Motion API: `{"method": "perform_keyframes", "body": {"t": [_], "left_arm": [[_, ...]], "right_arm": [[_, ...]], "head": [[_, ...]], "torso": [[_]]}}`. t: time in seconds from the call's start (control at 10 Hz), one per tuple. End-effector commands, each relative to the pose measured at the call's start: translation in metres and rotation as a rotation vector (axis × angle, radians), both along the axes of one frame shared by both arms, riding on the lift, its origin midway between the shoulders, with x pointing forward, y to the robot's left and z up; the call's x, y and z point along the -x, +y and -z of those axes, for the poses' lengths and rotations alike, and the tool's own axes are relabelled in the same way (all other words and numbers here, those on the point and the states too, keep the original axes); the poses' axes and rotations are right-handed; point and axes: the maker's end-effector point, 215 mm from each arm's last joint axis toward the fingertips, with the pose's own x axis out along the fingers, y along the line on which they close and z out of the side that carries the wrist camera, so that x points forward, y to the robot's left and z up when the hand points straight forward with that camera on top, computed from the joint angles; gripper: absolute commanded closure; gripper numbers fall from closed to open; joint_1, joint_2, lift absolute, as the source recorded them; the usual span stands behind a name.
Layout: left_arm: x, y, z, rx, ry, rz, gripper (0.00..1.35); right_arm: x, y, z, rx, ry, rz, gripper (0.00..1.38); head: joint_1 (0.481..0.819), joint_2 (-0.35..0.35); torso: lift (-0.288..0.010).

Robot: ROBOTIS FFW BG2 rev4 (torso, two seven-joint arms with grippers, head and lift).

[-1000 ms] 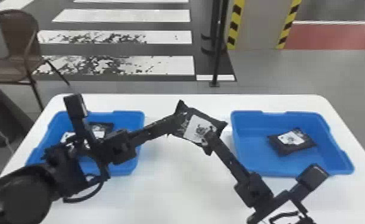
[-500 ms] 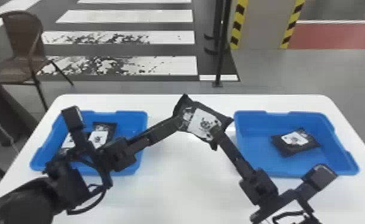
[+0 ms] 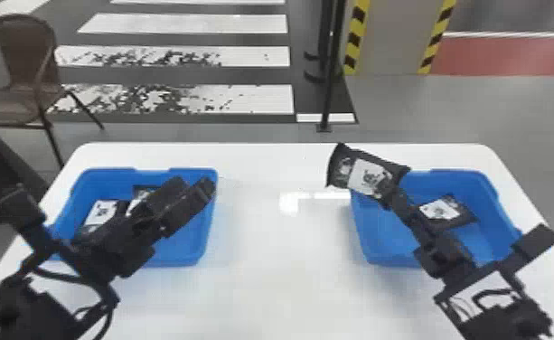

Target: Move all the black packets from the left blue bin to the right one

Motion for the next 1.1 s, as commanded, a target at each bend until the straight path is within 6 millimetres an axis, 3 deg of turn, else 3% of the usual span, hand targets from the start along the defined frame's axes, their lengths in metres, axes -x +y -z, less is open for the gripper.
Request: {"method": "perform_keyframes", "body": {"t": [0.0,0.3,0.4,0.5,0.6,0.7,1.0], "left_arm": [[0.017,0.034,-0.002,-0.071,-0.015,-0.115,0.16],[0.04,0.066,-0.016,-0.168,-0.052,-0.25,0.16],[0.043,0.07,-0.019,-0.209,-0.059,-0.278,0.16],[0.043,0.075,-0.017,-0.22,-0.055,-0.293,0.16],[0.043,0.085,-0.012,-0.245,-0.039,-0.309,0.16],[0.044,0.096,-0.004,-0.256,-0.008,-0.325,0.16],[0.035,0.131,0.002,-0.362,0.017,-0.381,0.16]], "right_arm": [[-0.023,-0.064,0.016,0.217,0.006,0.115,1.28],[-0.044,-0.126,0.059,0.42,0.101,0.232,1.28],[-0.045,-0.142,0.066,0.503,0.121,0.265,1.13],[-0.04,-0.143,0.074,0.493,0.14,0.274,0.69],[-0.031,-0.143,0.067,0.518,0.118,0.297,0.3],[-0.013,-0.138,0.05,0.553,0.075,0.324,0.1],[0.049,-0.117,0.004,0.634,-0.01,0.365,0.12]], "head": [[0.695,-0.028],[0.695,-0.087],[0.695,-0.1],[0.695,-0.108],[0.695,-0.119],[0.695,-0.115],[0.695,-0.082]], "torso": [[-0.14],[-0.14],[-0.14],[-0.14],[-0.14],[-0.14],[-0.14]]}}
